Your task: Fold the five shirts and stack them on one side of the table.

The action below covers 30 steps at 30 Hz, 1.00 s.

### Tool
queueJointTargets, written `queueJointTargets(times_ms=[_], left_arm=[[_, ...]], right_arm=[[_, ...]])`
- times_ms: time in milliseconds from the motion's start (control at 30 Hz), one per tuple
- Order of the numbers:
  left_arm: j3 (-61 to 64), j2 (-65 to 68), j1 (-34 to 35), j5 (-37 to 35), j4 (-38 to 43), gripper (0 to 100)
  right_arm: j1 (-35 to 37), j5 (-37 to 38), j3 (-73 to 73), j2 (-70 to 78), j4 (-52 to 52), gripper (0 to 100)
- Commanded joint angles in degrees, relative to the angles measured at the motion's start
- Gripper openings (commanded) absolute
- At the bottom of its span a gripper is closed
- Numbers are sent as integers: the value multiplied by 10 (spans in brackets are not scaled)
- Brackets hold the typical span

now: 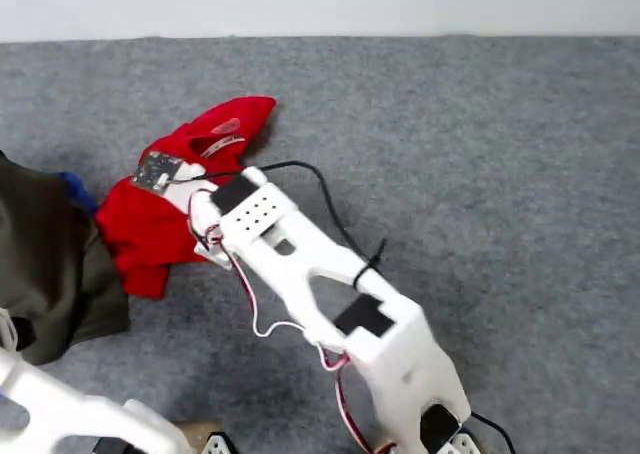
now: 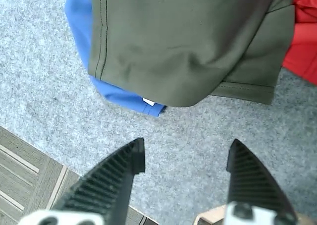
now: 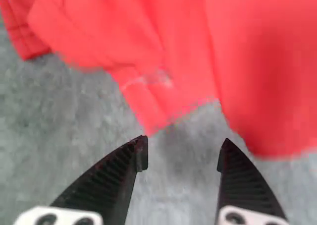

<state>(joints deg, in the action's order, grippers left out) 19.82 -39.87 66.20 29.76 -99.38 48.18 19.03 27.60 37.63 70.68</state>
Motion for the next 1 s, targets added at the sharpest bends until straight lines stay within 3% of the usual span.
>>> queueJointTargets(times_ms=[0,400,467,600,967], left_arm=[[-4,-14,3,-5,-6,268],[-4,-14,3,-5,-11,268],[-4,-14,3,-5,-11,268],[-4,-14,3,-5,-11,268],[-6,-14,-2,-5,-11,268]], right_arm=[[12,5,74,40,7,236],[12,5,229,187,55,232],[12,5,263,206,75,197],[12,55,331,242,126,12],[-45,80,553,253,326,9]])
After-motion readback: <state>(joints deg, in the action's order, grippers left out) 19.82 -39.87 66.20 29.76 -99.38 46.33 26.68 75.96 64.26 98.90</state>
